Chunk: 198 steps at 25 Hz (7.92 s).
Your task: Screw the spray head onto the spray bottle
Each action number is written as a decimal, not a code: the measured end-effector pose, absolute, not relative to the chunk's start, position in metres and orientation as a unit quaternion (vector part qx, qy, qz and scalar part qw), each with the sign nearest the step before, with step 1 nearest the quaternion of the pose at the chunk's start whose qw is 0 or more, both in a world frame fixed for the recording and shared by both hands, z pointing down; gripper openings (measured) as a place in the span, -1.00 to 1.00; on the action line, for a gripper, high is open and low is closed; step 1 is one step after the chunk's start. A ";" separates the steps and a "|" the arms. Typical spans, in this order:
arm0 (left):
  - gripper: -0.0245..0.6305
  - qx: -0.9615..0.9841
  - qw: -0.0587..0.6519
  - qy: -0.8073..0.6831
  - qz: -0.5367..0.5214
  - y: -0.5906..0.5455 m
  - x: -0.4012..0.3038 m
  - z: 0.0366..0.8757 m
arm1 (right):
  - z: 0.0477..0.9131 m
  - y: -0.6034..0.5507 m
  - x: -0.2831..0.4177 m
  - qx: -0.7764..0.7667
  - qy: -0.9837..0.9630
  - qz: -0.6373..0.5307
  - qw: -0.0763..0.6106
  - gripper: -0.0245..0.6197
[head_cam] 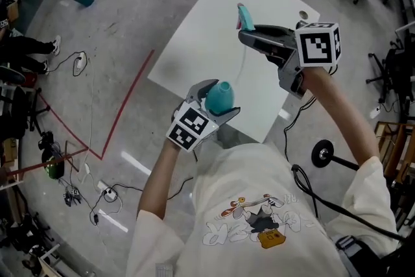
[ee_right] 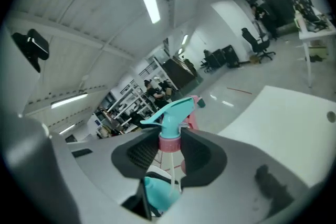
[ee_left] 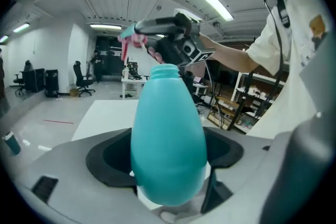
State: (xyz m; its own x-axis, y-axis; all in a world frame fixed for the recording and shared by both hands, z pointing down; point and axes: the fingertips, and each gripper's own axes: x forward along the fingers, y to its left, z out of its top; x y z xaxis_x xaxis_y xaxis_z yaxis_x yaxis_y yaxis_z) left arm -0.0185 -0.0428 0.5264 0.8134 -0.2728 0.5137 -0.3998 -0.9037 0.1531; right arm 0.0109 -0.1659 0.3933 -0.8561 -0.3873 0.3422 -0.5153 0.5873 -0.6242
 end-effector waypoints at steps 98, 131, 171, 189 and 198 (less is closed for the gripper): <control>0.29 0.836 -0.033 -0.526 0.154 -0.121 -0.014 0.312 | 0.226 -0.092 -0.036 0.336 -0.941 -0.025 0.015 -0.51; 0.29 0.980 -0.036 -0.154 0.120 -0.041 0.020 0.287 | 0.209 -0.034 -0.002 -0.090 -0.993 0.081 0.000 -0.08; 0.29 0.973 0.014 -0.004 0.229 -0.007 0.031 0.306 | 0.222 -0.008 -0.005 -0.248 -0.957 0.022 0.150 -0.51; 0.29 0.934 0.037 -0.263 0.239 -0.084 0.014 0.319 | 0.234 -0.077 -0.019 -0.082 -0.981 0.060 0.165 -0.51; 0.29 0.883 -0.010 -0.419 0.212 -0.119 -0.003 0.316 | 0.235 -0.097 -0.028 0.034 -0.987 0.053 0.146 -0.51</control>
